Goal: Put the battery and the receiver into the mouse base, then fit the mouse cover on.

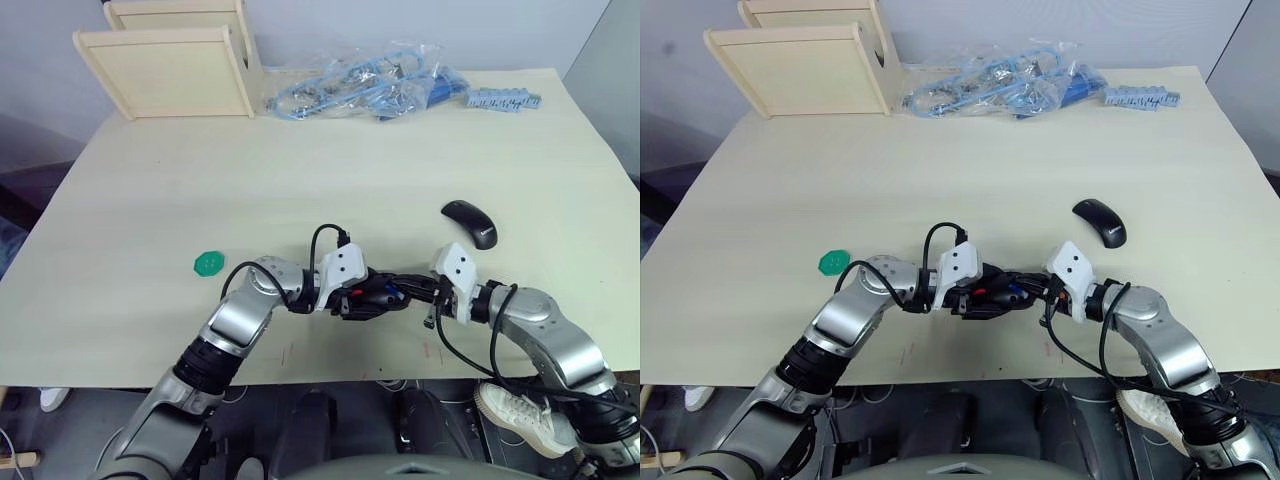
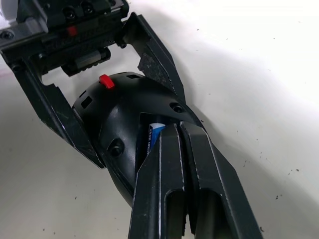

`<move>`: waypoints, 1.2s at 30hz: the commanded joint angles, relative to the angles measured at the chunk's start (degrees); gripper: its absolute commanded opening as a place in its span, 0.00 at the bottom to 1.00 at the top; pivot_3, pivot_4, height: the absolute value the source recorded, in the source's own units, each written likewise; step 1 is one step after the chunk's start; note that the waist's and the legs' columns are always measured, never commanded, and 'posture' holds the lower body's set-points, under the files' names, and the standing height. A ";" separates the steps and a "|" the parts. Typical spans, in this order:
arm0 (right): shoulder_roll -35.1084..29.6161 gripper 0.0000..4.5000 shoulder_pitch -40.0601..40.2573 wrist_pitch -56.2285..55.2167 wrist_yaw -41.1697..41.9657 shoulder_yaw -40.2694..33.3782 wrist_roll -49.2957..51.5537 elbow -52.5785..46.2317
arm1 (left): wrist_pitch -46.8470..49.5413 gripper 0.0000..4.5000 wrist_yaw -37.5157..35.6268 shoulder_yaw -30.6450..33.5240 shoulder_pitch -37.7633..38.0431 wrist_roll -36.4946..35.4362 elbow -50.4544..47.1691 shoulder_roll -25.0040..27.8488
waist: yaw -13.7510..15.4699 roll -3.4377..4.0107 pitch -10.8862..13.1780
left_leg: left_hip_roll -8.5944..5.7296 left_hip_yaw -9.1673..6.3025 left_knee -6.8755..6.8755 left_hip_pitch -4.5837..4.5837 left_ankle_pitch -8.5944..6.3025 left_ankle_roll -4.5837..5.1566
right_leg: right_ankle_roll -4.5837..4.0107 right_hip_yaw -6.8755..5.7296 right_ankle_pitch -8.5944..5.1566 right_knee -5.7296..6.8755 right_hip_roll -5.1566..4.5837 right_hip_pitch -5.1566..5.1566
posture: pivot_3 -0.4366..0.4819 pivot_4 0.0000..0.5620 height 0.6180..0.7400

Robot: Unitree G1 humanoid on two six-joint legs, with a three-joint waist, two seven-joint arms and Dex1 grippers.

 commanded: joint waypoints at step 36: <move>-14.69 1.00 23.69 -2.30 17.41 -32.63 19.16 -11.24 | -1.69 0.99 0.88 4.35 0.79 -2.92 -0.52 -0.43 | 0.16 0.11 -0.16 | 0.00 0.03 0.00 0.00 0.00 0.01 | 0.01 0.02 0.00 -0.04 -0.01 0.06 | 0.48 0.27 1.00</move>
